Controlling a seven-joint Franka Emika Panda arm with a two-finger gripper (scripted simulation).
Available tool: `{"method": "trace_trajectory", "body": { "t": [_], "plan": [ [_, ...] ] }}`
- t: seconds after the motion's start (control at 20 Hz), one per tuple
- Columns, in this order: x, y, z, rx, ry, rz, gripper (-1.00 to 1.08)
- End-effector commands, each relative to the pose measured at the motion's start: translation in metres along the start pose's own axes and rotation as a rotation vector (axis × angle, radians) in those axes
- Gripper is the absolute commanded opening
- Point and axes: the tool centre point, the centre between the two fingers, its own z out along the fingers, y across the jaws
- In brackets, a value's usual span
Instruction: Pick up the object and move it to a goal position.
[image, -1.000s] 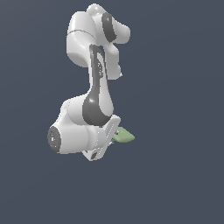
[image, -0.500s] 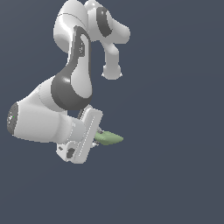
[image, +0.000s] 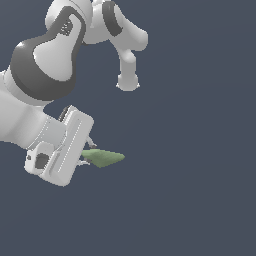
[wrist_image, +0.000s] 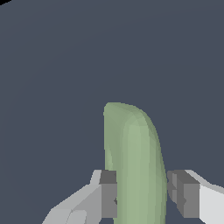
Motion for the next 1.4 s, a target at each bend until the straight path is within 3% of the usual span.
{"method": "trace_trajectory", "body": {
  "t": [0.0, 0.75, 1.35],
  "plan": [
    [-0.002, 0.003, -0.023, -0.039, 0.018, -0.062, -1.00],
    [-0.019, 0.006, -0.147, -0.250, 0.129, -0.399, -1.00],
    [-0.031, 0.002, -0.193, -0.327, 0.178, -0.528, -1.00]
  ]
}}
